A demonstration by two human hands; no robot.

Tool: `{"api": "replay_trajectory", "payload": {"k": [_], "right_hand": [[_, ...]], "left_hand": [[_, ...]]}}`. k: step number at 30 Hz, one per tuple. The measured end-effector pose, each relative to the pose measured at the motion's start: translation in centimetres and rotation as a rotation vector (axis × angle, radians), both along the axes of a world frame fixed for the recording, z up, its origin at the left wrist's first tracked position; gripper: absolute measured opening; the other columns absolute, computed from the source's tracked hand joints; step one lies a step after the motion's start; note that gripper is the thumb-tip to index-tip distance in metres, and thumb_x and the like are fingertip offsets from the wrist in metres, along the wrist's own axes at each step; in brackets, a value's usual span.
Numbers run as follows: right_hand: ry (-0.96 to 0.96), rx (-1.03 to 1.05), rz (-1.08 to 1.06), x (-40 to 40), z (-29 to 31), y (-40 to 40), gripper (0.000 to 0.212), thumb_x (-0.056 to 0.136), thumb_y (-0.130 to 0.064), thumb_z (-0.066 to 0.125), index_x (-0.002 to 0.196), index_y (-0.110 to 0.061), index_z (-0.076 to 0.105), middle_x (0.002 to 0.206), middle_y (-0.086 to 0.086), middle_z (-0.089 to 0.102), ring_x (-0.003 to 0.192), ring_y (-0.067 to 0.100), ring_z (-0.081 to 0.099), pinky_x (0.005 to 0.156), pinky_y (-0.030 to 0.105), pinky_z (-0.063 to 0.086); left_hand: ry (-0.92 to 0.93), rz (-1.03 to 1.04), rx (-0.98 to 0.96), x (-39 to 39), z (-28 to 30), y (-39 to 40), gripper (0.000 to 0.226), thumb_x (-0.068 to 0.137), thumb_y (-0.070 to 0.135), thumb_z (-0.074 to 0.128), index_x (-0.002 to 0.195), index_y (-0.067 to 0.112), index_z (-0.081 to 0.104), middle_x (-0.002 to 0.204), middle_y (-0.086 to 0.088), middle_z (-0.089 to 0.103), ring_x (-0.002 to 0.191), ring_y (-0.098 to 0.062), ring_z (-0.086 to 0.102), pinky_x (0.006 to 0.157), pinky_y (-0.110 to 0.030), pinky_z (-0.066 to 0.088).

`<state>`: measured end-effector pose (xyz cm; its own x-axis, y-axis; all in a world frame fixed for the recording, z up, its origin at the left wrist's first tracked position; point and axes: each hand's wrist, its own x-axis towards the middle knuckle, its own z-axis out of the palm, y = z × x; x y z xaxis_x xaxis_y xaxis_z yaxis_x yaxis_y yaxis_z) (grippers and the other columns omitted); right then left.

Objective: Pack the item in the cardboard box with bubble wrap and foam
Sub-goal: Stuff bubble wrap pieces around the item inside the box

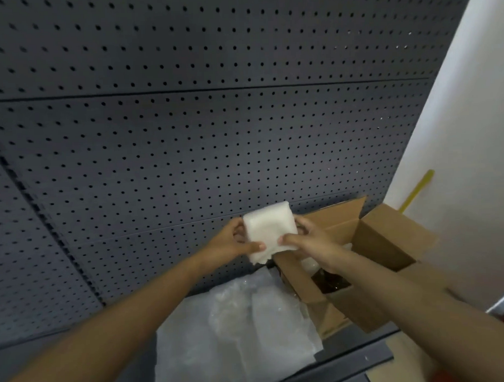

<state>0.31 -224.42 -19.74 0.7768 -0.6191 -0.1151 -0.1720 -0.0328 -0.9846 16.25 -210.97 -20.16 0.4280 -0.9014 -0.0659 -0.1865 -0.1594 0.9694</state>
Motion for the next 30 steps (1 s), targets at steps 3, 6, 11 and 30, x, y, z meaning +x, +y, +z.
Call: {"api": "replay_trajectory", "payload": {"k": [3,6,11,30], "right_hand": [[0.070,-0.164,0.060,-2.1,0.6,-3.3,0.052,0.083,-0.006,0.066,0.130,-0.022,0.052,0.117,0.001,0.063,0.098,0.013,0.062,0.077,0.025,0.055],[0.119,-0.249,0.128,-4.1,1.2,-6.9,0.051,0.082,-0.008,0.066,0.130,-0.022,0.054,0.118,-0.002,0.061,0.105,0.018,0.060,0.088,0.036,0.055],[0.055,-0.096,0.113,-7.1,2.0,-11.7,0.047,0.082,-0.009,0.070,0.125,-0.016,0.053,0.114,-0.001,0.059,0.099,0.011,0.059,0.083,0.028,0.053],[0.683,-0.131,0.487,-4.8,-5.5,-15.3,0.047,0.084,-0.022,0.070,0.125,-0.007,0.054,0.104,0.004,0.062,0.081,0.013,0.059,0.067,0.028,0.059]], "left_hand": [[-0.085,-0.036,-0.020,-2.4,0.6,-2.6,0.055,0.076,0.015,0.079,0.122,0.022,0.050,0.116,0.009,0.056,0.104,-0.003,0.057,0.080,-0.018,0.055],[-0.197,-0.050,0.044,-4.8,1.1,-5.6,0.051,0.078,0.021,0.078,0.121,0.020,0.053,0.115,0.008,0.058,0.104,-0.008,0.059,0.084,-0.022,0.054],[-0.012,0.085,0.053,-8.6,0.7,-10.3,0.044,0.079,0.017,0.077,0.118,0.013,0.058,0.114,-0.001,0.064,0.098,-0.008,0.062,0.073,-0.017,0.051],[-1.158,-0.132,0.531,-8.5,-3.5,-12.6,0.045,0.090,0.038,0.059,0.131,0.023,0.047,0.134,0.000,0.050,0.117,-0.021,0.050,0.102,-0.037,0.040]]}}
